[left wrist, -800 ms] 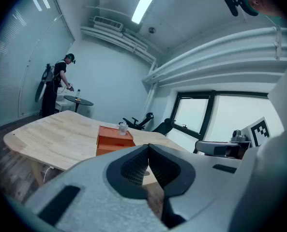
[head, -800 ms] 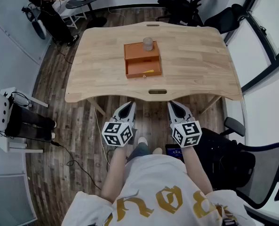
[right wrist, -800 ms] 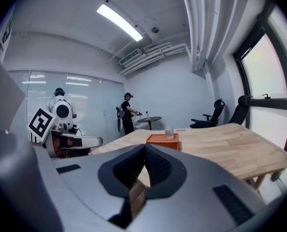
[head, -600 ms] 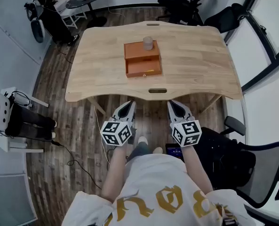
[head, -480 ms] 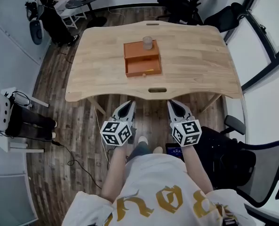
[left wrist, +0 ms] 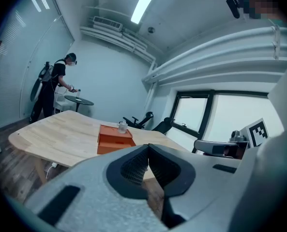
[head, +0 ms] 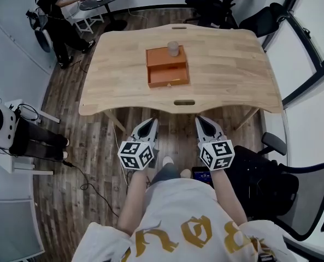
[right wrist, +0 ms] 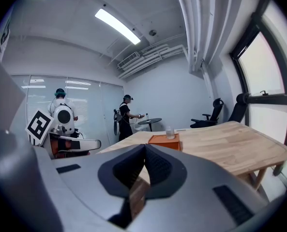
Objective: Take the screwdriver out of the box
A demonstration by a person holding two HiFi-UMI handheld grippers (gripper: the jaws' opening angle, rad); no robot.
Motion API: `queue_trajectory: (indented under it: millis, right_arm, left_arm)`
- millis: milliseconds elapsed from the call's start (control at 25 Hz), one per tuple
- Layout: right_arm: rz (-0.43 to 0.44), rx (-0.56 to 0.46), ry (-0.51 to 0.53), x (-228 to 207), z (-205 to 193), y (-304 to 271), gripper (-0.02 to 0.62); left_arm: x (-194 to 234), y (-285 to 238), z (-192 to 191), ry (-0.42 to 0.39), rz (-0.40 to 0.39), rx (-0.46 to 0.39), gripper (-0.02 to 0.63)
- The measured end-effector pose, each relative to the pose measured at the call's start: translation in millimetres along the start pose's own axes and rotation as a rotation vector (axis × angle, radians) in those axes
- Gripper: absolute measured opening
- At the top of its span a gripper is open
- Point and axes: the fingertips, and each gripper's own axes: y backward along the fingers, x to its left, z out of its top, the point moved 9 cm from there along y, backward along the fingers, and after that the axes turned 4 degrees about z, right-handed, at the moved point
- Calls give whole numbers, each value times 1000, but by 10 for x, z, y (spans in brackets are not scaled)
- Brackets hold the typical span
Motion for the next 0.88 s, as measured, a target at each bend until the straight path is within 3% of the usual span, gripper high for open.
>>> queue_trajectory:
  millis: [480,880]
  right_arm:
    - [-18,-30,-33,-106,5,-31,11]
    - [-87,26,-70,-737,-4,-628,11]
  left_arm:
    - [30,-67,49,-34,7,16,11]
    - [377,-1012,225,-32,-18,49,11]
